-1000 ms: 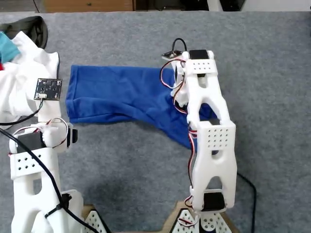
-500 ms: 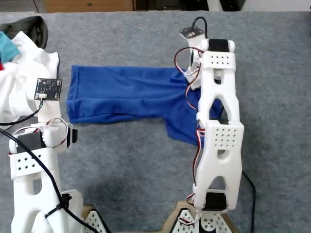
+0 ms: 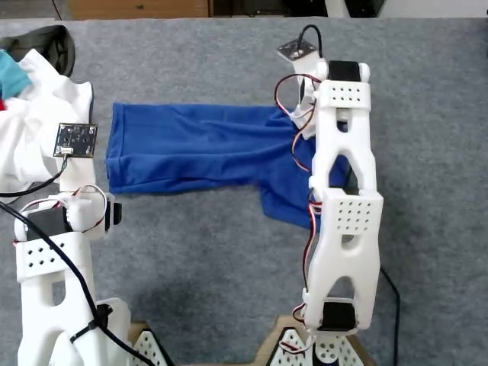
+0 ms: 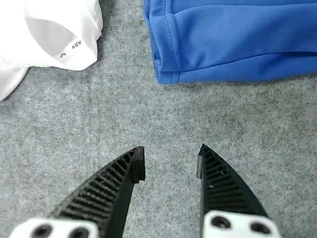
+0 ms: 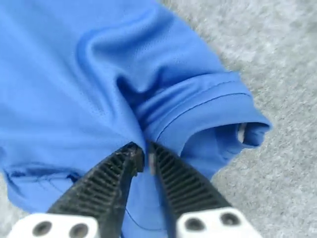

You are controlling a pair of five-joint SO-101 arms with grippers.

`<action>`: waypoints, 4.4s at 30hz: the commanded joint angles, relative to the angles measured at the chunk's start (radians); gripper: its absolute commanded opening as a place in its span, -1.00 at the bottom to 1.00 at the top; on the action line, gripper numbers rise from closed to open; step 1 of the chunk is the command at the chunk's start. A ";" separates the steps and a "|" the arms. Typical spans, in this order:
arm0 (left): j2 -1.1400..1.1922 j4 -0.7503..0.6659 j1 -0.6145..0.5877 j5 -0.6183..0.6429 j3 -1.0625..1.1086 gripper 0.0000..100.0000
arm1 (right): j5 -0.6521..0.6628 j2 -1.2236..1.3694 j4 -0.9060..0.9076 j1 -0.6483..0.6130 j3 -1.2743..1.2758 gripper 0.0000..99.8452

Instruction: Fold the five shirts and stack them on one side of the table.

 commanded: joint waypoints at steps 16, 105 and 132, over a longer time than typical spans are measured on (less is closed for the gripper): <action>-0.016 -0.017 0.002 -0.008 -0.003 -0.63 | 0.166 -0.512 0.123 -0.153 0.601 -0.43; -0.018 -0.018 0.000 -0.041 0.011 -0.63 | 0.405 -0.539 -0.083 -0.087 0.869 -0.88; -0.018 -0.018 0.000 -0.043 0.011 -0.63 | 0.365 -0.805 -0.103 -0.289 1.244 -0.77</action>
